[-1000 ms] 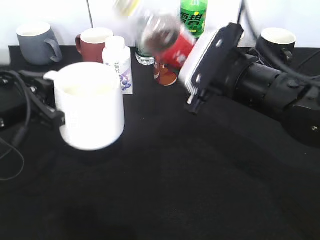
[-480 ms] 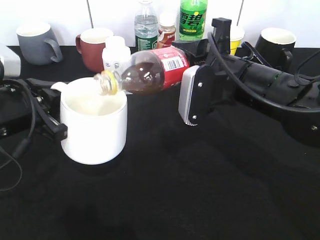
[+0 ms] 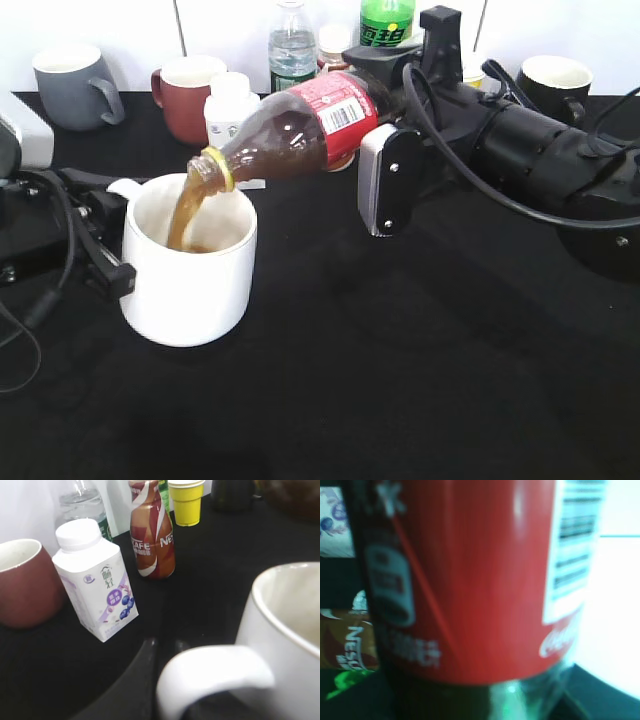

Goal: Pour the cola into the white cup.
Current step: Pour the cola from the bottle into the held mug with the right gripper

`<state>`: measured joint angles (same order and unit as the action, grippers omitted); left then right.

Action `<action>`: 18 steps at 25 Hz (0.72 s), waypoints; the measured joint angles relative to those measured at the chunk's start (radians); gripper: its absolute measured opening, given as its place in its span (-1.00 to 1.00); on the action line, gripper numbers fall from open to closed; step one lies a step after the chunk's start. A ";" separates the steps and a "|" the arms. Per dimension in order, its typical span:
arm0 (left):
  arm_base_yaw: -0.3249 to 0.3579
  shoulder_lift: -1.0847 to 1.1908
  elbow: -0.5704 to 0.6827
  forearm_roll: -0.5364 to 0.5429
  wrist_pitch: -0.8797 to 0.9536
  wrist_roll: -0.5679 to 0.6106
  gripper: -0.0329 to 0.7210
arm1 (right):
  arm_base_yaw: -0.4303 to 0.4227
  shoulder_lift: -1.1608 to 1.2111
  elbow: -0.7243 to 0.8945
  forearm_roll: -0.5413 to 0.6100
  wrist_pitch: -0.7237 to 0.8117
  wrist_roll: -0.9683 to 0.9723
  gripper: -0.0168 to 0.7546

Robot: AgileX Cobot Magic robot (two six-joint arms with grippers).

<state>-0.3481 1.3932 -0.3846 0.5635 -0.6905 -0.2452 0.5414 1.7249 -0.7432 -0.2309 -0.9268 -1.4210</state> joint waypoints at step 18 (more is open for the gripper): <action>0.000 0.000 0.000 0.003 -0.037 0.003 -0.75 | 0.000 -0.001 -0.022 0.035 -0.020 -0.094 0.00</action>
<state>-0.3481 1.3932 -0.3846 0.5665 -0.7273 -0.2426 0.5414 1.7238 -0.7657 -0.1962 -0.9468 -1.5153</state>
